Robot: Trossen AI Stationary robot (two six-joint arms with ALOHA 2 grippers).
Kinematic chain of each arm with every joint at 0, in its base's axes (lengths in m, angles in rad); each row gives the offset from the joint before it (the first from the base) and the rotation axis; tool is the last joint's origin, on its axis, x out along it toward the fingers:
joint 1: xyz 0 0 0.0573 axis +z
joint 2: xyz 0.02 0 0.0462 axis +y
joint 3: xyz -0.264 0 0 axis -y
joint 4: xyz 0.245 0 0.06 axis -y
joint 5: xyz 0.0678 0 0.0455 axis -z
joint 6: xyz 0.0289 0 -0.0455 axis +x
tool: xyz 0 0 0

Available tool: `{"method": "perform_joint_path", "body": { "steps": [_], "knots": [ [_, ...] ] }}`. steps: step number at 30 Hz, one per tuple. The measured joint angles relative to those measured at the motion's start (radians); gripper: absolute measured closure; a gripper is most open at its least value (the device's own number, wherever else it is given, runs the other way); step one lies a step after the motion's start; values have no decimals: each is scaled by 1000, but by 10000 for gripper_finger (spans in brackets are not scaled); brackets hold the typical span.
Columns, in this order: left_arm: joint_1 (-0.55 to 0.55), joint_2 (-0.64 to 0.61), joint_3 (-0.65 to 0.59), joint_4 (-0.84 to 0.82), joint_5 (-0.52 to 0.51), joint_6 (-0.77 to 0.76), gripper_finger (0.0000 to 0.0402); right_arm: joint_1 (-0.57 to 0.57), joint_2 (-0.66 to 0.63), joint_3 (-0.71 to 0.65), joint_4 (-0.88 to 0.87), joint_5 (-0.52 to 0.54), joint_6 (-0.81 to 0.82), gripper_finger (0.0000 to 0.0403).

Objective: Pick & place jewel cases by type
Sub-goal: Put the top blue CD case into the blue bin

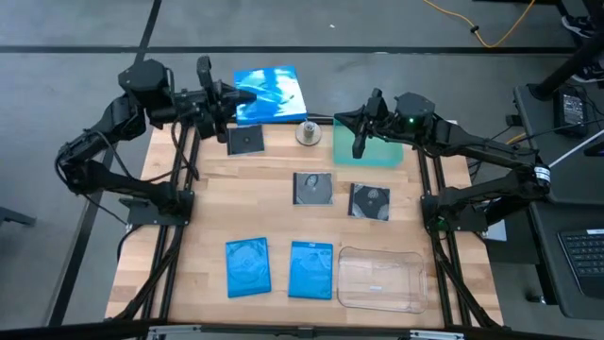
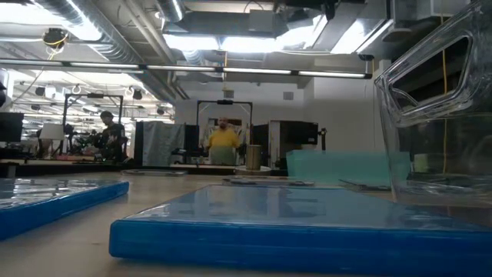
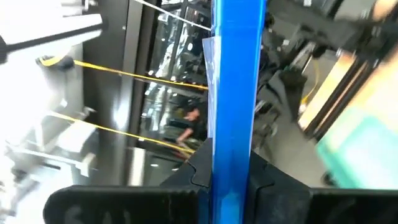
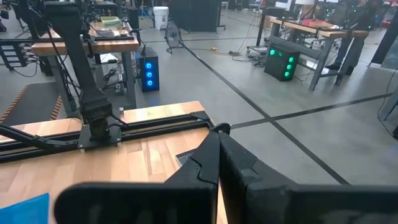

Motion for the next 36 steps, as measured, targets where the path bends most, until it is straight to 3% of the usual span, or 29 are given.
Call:
{"method": "perform_joint_path", "body": {
  "steps": [9,15,21,27,36],
  "knots": [
    [-139,-1,0,4,-161,267,378,0,0,0,-8,0,1,397],
    [-217,-1,0,3,-229,300,379,0,0,0,-8,0,-1,397],
    [-203,-1,0,-20,-226,64,379,0,0,0,-8,1,-2,397],
    [-144,1,-3,-122,-202,-308,379,0,0,0,-10,0,-2,397],
    [-38,-1,-86,-208,35,-901,378,0,0,0,-13,-8,-2,397]
  ]
}}
